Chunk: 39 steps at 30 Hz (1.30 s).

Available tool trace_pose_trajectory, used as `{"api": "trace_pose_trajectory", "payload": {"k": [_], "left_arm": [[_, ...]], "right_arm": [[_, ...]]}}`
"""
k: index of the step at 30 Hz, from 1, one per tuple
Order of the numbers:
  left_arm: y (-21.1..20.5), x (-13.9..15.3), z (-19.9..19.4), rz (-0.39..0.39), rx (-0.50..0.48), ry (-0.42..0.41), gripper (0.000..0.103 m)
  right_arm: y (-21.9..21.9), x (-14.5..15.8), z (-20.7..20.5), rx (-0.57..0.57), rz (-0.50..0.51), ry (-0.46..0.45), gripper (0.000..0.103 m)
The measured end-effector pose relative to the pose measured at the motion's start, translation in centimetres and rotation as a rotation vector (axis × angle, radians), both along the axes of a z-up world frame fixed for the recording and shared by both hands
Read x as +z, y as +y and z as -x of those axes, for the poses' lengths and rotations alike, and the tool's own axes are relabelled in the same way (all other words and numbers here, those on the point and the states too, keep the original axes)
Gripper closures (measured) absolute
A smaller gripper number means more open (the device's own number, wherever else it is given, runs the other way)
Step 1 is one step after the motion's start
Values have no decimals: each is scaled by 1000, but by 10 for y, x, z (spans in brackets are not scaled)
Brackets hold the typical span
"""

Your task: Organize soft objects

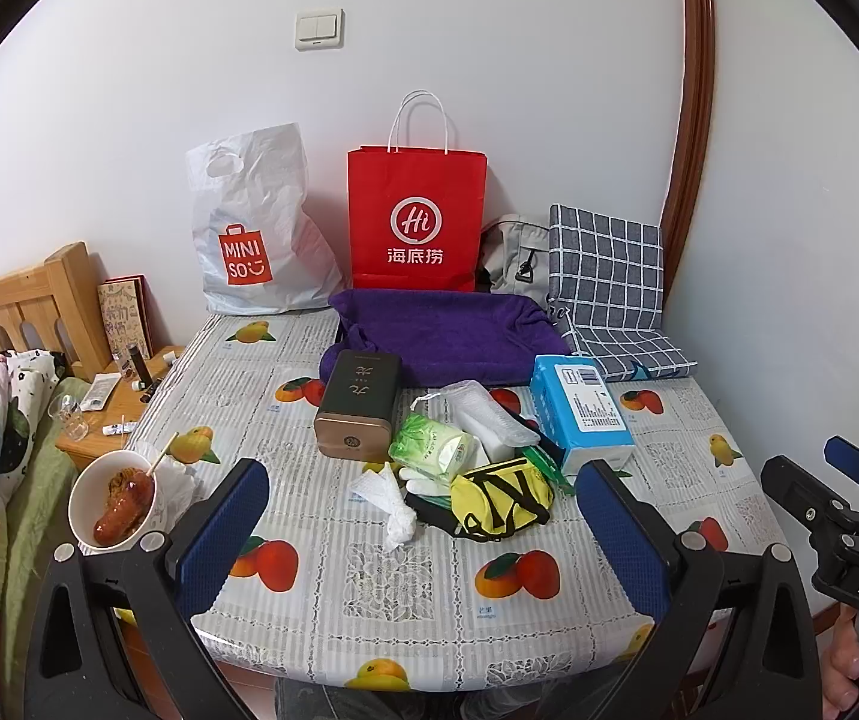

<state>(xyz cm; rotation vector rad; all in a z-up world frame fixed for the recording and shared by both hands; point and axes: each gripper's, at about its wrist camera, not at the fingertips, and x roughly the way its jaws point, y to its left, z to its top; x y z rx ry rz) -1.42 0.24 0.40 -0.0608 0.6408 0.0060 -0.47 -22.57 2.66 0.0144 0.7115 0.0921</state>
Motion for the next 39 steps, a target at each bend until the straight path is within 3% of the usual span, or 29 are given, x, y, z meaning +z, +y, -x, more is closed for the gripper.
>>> {"api": "trace_pose_trajectory", "payload": {"k": [18, 39], "left_arm": [[5, -3, -15, -10, 7, 26, 0], [37, -137, -92, 17, 11, 304, 9]], "right_arm": [[4, -2, -7, 14, -16, -4, 0], [2, -101, -68, 33, -55, 144, 0]]}}
